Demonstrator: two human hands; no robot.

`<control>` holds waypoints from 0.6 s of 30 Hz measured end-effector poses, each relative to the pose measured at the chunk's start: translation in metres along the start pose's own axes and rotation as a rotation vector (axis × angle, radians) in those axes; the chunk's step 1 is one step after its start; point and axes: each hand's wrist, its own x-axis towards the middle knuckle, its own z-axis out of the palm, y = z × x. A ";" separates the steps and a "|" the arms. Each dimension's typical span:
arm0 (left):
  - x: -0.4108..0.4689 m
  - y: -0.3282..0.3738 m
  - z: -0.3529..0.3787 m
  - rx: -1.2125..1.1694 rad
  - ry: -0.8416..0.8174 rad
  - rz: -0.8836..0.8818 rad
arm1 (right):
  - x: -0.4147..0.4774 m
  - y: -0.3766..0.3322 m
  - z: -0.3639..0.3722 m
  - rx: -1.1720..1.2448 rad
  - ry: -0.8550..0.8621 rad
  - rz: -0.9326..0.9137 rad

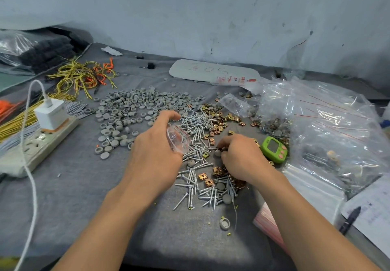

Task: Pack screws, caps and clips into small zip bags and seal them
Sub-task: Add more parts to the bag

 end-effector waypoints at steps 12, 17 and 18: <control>0.000 0.000 0.001 0.012 -0.042 0.009 | 0.009 0.002 0.005 -0.010 0.070 0.078; -0.001 0.002 0.002 0.049 -0.065 0.012 | 0.014 -0.003 0.008 -0.140 0.074 0.082; -0.001 0.003 0.002 0.057 -0.069 0.010 | 0.014 -0.003 0.010 -0.166 0.077 0.079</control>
